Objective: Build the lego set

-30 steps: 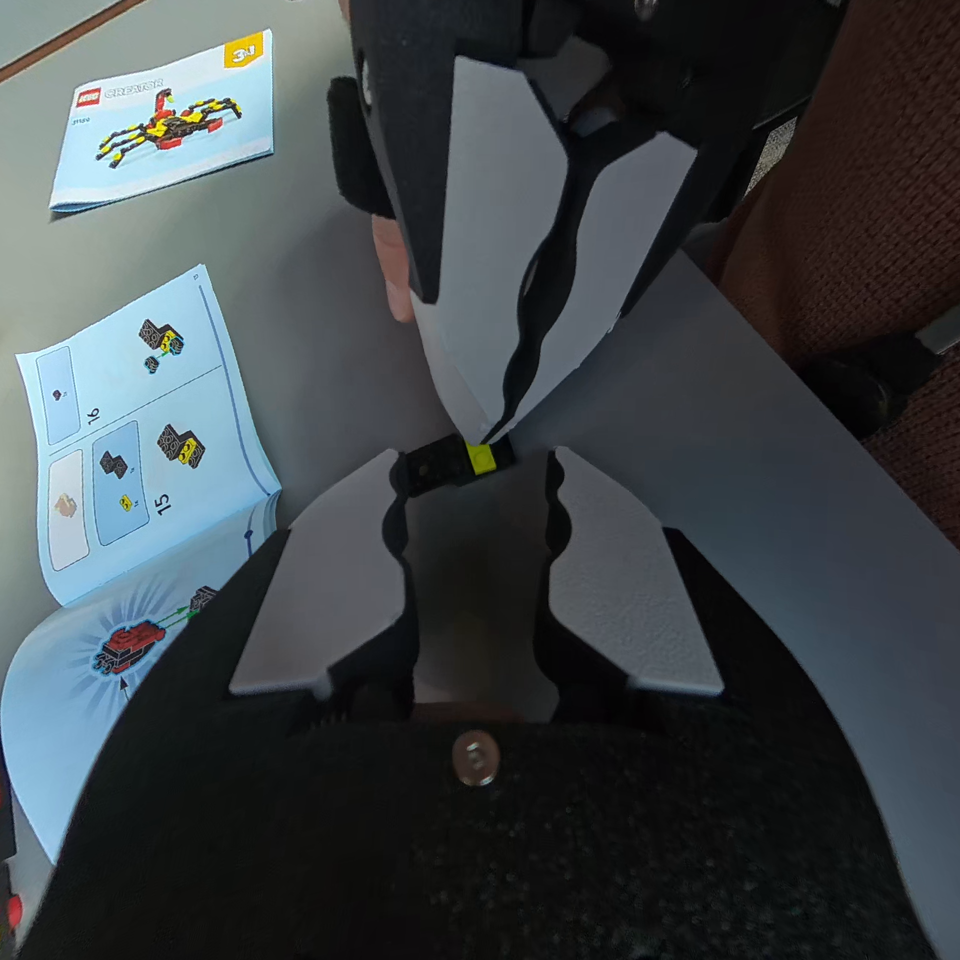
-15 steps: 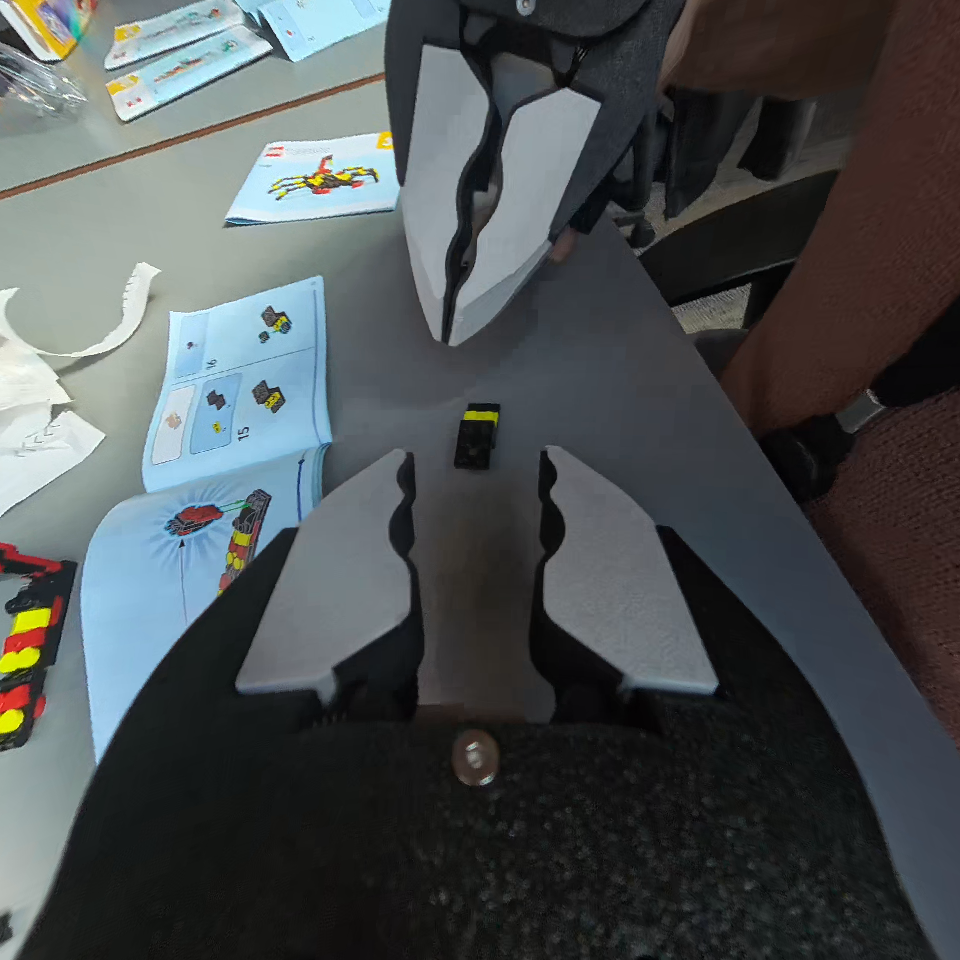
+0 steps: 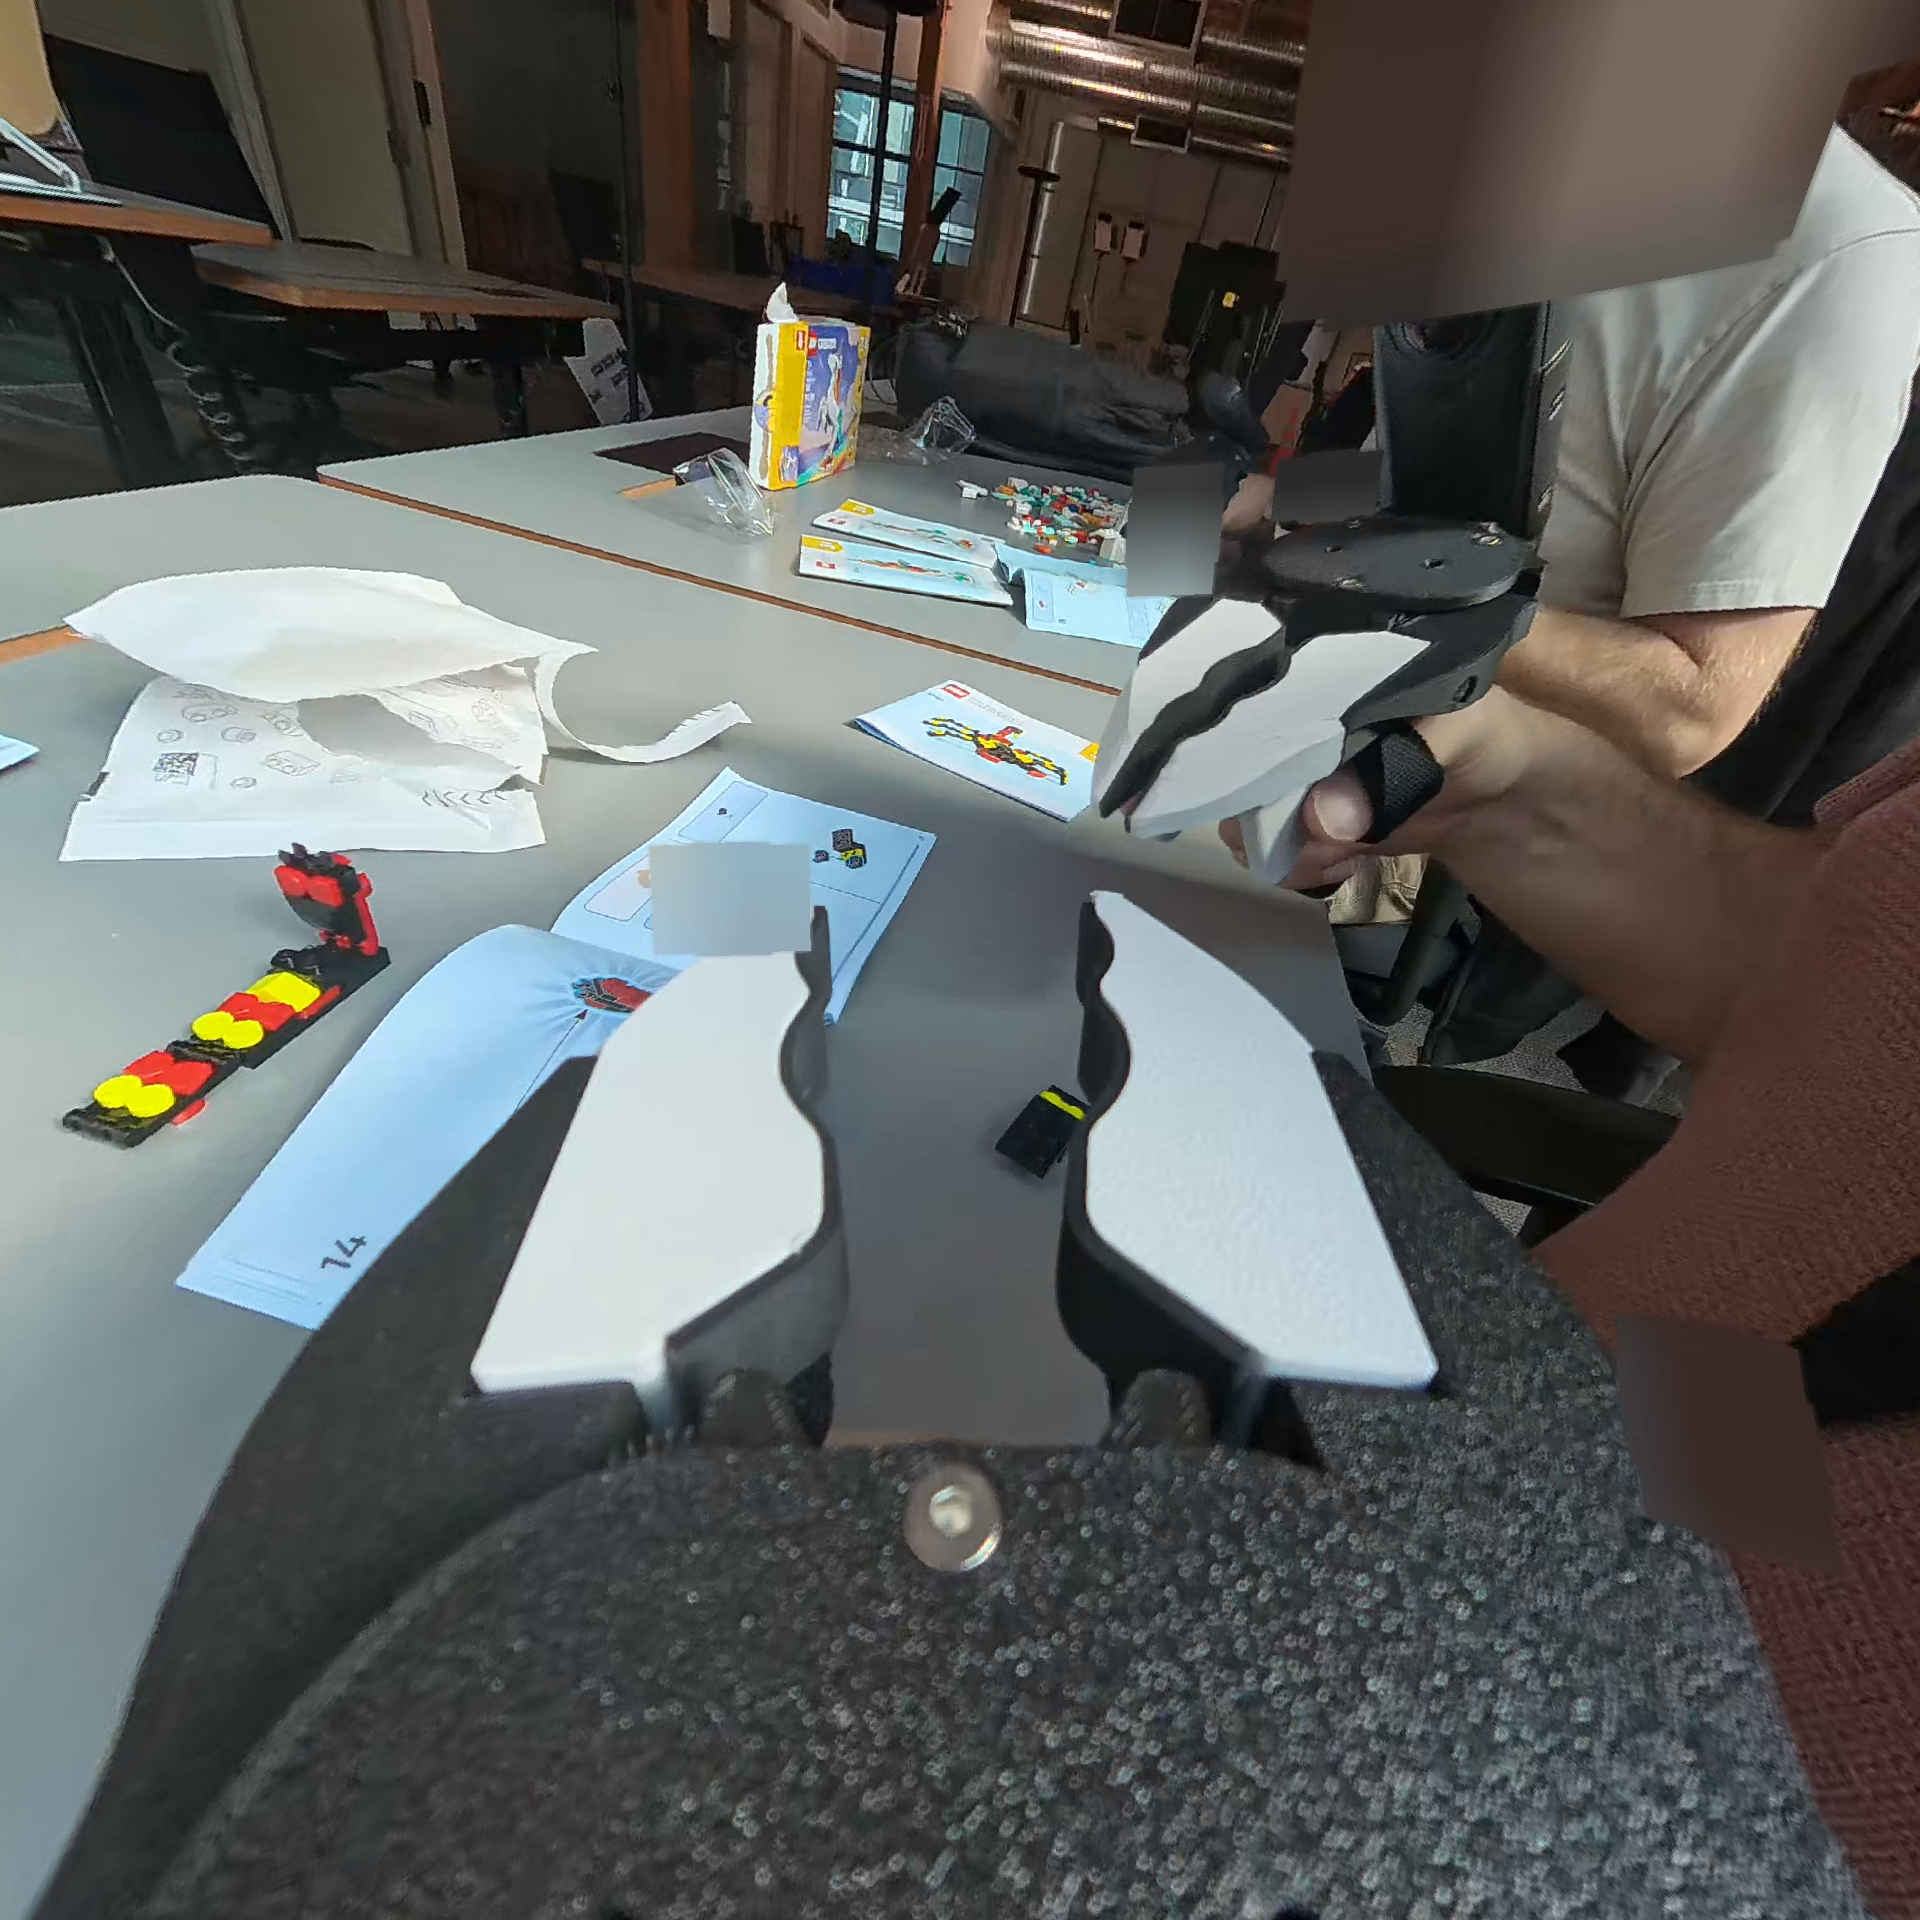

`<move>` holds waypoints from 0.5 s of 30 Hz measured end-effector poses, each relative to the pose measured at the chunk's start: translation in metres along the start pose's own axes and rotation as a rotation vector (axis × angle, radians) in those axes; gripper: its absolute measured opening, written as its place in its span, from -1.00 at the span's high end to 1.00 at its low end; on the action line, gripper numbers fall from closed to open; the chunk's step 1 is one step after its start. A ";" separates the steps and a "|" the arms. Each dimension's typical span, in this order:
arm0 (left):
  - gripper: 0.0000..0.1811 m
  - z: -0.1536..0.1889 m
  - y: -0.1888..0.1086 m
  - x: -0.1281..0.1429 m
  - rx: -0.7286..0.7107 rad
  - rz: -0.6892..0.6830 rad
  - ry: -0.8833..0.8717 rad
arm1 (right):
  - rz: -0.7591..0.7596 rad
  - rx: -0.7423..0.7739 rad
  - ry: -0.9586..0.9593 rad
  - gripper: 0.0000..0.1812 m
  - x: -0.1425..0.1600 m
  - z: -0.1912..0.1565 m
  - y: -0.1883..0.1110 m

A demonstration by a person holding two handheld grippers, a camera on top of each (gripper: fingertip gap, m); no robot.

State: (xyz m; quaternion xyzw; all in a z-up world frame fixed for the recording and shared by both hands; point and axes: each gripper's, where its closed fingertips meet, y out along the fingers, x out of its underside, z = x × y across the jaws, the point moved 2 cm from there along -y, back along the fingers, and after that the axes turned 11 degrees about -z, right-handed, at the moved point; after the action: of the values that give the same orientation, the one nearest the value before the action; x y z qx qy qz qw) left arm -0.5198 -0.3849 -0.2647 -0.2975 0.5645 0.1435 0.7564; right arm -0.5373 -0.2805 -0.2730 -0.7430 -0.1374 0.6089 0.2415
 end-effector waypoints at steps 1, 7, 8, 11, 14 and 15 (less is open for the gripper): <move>0.49 0.004 0.004 0.000 0.008 -0.008 0.013 | 0.004 -0.040 -0.013 0.91 -0.005 -0.009 0.006; 0.47 0.008 -0.013 -0.030 -0.060 0.102 0.126 | 0.182 -0.081 -0.032 0.76 -0.043 -0.014 -0.015; 0.47 0.005 -0.023 -0.038 -0.064 0.143 0.116 | 0.214 -0.066 -0.011 0.75 -0.044 -0.005 -0.026; 0.44 -0.008 -0.047 -0.047 -0.060 0.211 0.052 | 0.263 0.001 0.063 0.73 -0.035 0.022 -0.056; 0.44 -0.017 -0.054 -0.038 -0.081 0.217 0.003 | 0.298 0.021 0.148 0.71 -0.020 0.036 -0.076; 0.44 -0.018 -0.054 -0.035 -0.085 0.214 -0.007 | 0.309 0.026 0.167 0.70 -0.015 0.037 -0.080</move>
State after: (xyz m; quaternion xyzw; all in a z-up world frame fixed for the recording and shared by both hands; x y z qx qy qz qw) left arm -0.5152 -0.4340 -0.2196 -0.2667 0.5838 0.2484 0.7255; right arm -0.5695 -0.2135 -0.2236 -0.8002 0.0069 0.5765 0.1651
